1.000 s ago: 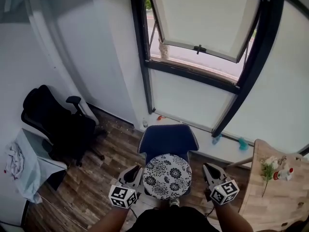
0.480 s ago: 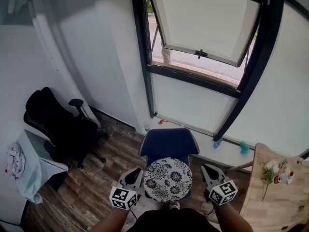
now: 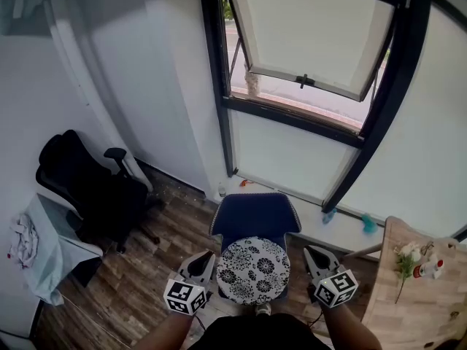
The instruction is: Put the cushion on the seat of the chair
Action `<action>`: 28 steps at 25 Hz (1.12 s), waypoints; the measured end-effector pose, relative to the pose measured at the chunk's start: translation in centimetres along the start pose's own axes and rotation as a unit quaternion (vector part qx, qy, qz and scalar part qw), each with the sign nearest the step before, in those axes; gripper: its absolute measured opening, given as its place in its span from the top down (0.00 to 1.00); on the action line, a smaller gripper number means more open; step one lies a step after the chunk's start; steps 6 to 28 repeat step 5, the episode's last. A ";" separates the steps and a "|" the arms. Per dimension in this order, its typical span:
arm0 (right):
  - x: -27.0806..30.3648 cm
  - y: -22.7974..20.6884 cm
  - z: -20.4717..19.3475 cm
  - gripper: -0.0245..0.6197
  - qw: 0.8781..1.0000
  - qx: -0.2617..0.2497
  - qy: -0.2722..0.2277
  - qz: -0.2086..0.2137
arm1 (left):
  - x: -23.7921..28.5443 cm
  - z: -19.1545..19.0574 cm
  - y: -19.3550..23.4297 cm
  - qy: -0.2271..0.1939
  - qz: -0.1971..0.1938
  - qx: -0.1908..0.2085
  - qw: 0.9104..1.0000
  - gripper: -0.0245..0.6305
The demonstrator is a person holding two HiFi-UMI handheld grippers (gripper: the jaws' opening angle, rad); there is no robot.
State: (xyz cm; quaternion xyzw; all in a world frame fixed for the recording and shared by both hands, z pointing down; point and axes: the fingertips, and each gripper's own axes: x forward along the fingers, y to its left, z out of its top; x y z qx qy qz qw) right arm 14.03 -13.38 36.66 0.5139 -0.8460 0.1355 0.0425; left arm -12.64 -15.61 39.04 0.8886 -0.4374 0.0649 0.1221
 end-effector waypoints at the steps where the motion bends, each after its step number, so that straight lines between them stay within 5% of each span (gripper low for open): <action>1: -0.1 -0.1 -0.1 0.93 1.000 0.001 0.001 -0.002 | 0.0 0.1 -0.1 -0.001 -0.001 0.000 1.000 0.93; 28: -0.2 -0.5 -0.4 0.93 1.000 0.005 0.000 -0.009 | 0.2 0.4 -0.3 -0.005 -0.006 0.004 1.000 0.93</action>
